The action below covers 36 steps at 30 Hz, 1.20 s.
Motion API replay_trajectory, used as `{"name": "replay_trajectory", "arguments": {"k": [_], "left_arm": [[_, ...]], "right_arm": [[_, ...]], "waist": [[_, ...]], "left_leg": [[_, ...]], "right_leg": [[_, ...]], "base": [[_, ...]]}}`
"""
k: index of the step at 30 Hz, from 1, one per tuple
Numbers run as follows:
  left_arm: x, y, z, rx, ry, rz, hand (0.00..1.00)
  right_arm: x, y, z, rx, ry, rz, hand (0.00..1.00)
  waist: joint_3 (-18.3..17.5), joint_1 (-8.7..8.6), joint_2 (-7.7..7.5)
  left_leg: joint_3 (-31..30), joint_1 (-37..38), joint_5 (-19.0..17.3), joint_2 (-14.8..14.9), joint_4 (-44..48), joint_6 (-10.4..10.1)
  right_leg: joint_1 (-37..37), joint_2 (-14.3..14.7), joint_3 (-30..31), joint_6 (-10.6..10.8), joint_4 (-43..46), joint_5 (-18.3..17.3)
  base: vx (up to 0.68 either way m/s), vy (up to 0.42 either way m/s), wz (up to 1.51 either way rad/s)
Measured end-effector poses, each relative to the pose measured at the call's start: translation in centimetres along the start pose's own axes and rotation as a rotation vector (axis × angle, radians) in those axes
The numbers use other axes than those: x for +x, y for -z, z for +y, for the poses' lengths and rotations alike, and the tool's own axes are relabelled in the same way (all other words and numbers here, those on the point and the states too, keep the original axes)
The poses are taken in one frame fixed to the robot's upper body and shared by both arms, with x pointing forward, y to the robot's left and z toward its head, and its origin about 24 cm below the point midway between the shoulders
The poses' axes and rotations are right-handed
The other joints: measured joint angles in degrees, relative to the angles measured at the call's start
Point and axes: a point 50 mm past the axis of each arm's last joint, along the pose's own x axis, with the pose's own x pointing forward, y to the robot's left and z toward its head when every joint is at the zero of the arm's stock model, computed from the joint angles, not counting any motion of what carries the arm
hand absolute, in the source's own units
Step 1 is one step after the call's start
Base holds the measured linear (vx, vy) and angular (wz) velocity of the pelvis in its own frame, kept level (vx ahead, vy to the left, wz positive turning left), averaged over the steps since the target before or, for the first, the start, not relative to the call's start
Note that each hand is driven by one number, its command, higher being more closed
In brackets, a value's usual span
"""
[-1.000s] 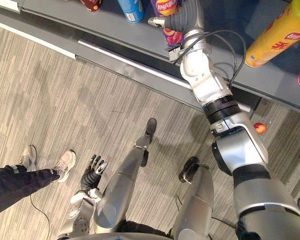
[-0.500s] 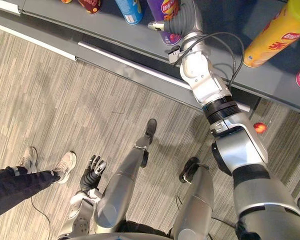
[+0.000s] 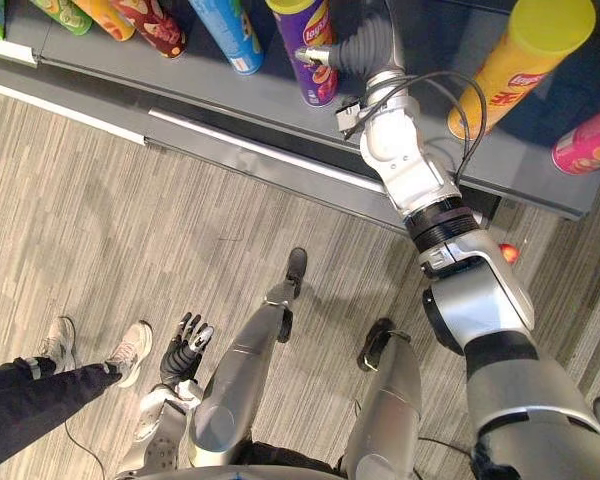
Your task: Put the gum and the chips on the shelf.
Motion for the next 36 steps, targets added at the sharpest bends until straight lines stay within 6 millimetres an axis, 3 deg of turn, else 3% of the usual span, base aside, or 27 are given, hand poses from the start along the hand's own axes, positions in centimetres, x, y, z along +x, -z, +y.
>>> {"name": "replay_trajectory", "arguments": {"k": [6, 13, 20, 23, 26, 30, 32, 36], "left_arm": [[-0.1, 0.1, 0.1, 0.013, 0.002, 0.009, 0.00], [-0.1, 0.2, 0.0, 0.017, 0.004, 0.014, 0.00], [-0.1, 0.9, 0.5, 0.031, -0.050, 0.045, 0.00], [0.1, 1.2, 0.9, 0.058, -0.066, 0.065, 0.00], [0.3, 1.6, 1.0, 0.127, -0.061, 0.092, 0.00], [0.2, 1.7, 2.0, 0.177, -0.098, 0.116, 0.00], [0.0, 2.3, 2.7, 0.198, -0.137, 0.155, 0.00], [-0.6, 3.1, 4.5, 0.265, -0.208, 0.224, 0.00]], "right_arm": [[-0.6, 0.3, 0.7, 0.031, -0.021, 0.014, 0.00], [-0.8, -0.8, 1.1, 0.111, -0.007, -0.033, 0.00], [-1.7, -2.7, 1.5, 0.325, 0.088, -0.100, 0.00], [-2.8, -2.0, 1.9, 0.427, 0.116, -0.044, 0.00], [-4.7, -1.1, 3.6, 0.563, 0.087, 0.041, 0.00], [-8.8, -2.0, 7.4, 0.719, -0.046, 0.110, 0.00], [-12.2, -2.8, 10.9, 0.781, -0.209, 0.187, 0.00], [-17.3, -4.6, 15.0, 0.878, -0.457, 0.276, 0.00]], "waist": [[0.0, -1.19, -0.02], [-0.1, -2.50, 0.01], [-0.9, -4.06, -0.35], [-1.8, -4.88, -0.65], [-2.0, -5.53, -0.95], [-3.0, -7.16, -2.78], [-4.7, -8.15, -4.10], [-9.6, -8.81, -6.63]], "left_leg": [[1.2, 3.6, -0.1, 0.3, -1.5, 0.0], [2.7, 7.3, -0.1, 1.1, -3.5, -0.1], [4.0, 14.8, 1.2, 1.5, -9.7, 0.2], [4.1, 17.1, 1.5, 1.7, -11.6, 0.3], [4.2, 20.9, 1.4, 2.3, -13.1, 0.1], [4.9, 24.3, 1.2, 3.9, -15.3, 0.0], [5.8, 27.5, 0.9, 3.9, -17.0, -0.1], [7.5, 30.0, 0.1, 4.6, -18.7, -0.3]], "right_leg": [[2.8, 0.4, 1.0, 0.4, -1.8, 0.3], [5.5, 1.3, 1.9, 0.7, -4.1, 1.1], [11.7, 2.2, 2.0, 1.5, -9.0, 2.6], [14.5, 2.7, 1.9, 2.1, -12.2, 3.9], [19.2, 3.9, 2.2, 2.6, -16.9, 5.8], [23.8, 6.1, 2.7, 2.7, -23.5, 8.9], [26.7, 6.5, 3.3, 3.0, -26.4, 9.7], [29.2, 7.6, 4.7, 2.9, -30.6, 11.3]], "base": [[0.06, -0.021, -0.12], [0.04, -0.027, -0.14], [0.05, -0.019, -0.11], [0.10, 0.014, -0.08], [0.07, 0.023, -0.21], [0.05, 0.048, -0.24], [0.03, 0.038, -0.24], [0.06, 0.033, -0.23]]}}
